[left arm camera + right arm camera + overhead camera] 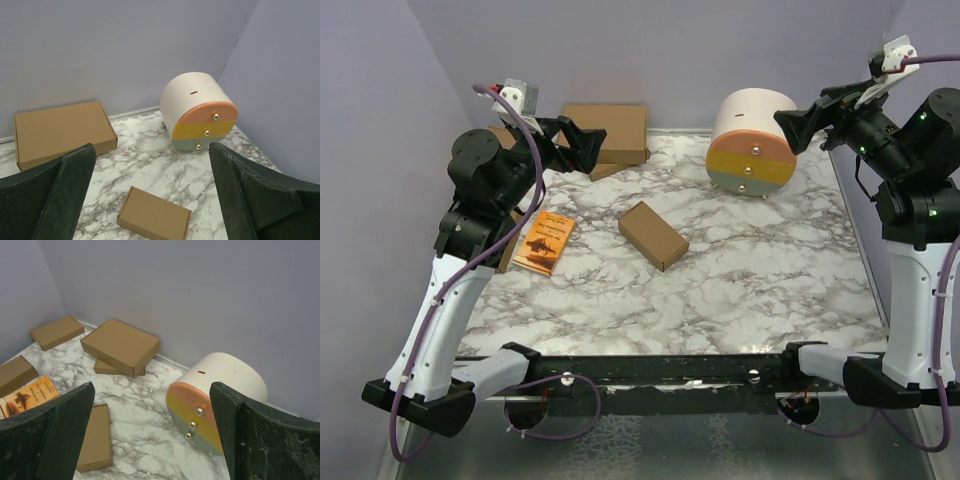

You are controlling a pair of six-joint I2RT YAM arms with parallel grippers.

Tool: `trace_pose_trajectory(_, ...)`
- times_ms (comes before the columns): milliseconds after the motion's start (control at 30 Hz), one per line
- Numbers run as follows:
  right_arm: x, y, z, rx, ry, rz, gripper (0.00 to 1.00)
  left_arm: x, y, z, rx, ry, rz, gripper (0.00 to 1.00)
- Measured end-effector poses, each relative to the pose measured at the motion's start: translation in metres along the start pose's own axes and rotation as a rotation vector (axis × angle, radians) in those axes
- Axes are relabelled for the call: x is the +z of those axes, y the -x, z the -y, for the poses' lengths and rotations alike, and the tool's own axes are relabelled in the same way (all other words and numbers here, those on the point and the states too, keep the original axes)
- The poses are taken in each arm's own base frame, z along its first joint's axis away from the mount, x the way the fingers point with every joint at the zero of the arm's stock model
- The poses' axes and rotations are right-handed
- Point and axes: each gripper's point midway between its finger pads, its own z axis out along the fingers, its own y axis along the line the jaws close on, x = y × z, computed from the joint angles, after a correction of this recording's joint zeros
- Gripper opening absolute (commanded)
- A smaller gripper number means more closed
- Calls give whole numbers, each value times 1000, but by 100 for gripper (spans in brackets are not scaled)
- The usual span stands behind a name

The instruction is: Fold the paper box

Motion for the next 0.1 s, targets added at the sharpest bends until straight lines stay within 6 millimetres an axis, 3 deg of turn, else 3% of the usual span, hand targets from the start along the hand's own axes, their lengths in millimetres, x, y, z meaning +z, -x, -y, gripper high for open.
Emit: trace_pose_trajectory(100, 0, 0, 0, 1, 0, 0, 100, 0, 0, 0, 0, 0, 0, 99)
